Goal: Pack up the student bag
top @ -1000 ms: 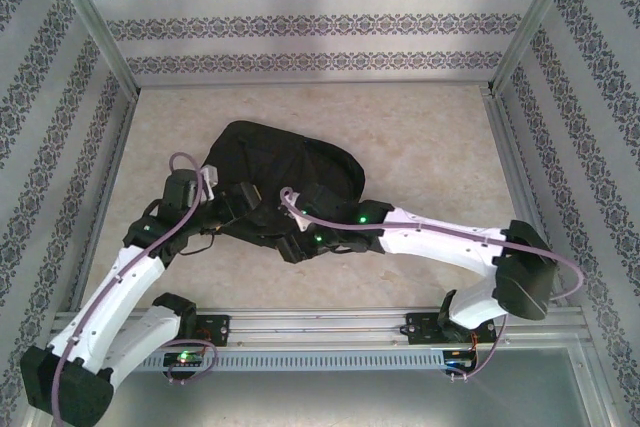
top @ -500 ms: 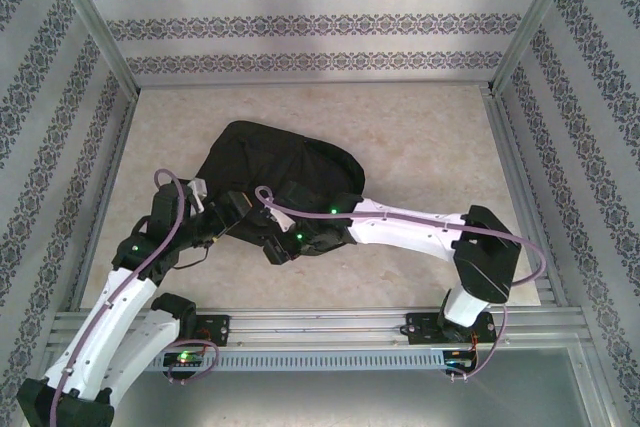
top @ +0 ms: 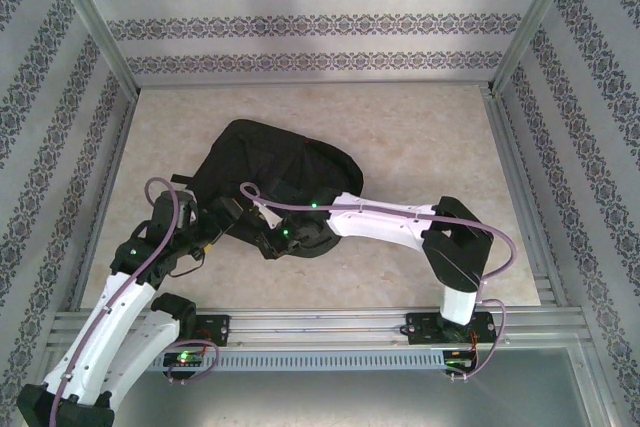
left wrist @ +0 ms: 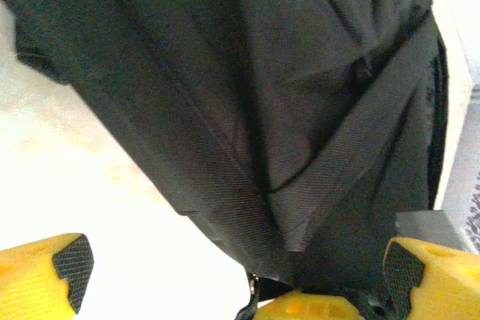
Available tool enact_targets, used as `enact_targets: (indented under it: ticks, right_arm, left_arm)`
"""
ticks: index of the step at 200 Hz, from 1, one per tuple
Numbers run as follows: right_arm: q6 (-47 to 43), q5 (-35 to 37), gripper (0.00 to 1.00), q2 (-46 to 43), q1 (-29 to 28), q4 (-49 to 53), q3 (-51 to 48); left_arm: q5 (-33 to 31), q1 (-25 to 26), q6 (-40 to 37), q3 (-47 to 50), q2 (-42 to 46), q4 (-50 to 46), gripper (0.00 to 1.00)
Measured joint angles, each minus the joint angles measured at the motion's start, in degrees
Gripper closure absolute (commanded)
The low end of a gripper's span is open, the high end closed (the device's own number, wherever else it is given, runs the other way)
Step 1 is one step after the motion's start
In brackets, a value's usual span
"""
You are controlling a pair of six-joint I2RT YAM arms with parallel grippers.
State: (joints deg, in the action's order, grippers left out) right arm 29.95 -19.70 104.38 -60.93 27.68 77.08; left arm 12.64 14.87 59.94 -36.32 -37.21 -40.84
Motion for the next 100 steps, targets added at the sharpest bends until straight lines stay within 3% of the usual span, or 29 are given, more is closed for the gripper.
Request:
enact_targets:
  ticks: [49,100]
  right_arm:
    - [0.3,0.3,1.00,-0.7,0.4,-0.5,-1.1]
    - [0.6,1.0,1.00,-5.9,2.0,-1.3,-6.9]
  left_arm:
    - [-1.3,0.0,5.1,4.7,0.2,-0.2,0.00]
    - [0.5,0.0,7.9,9.7,-0.2,8.5,0.04]
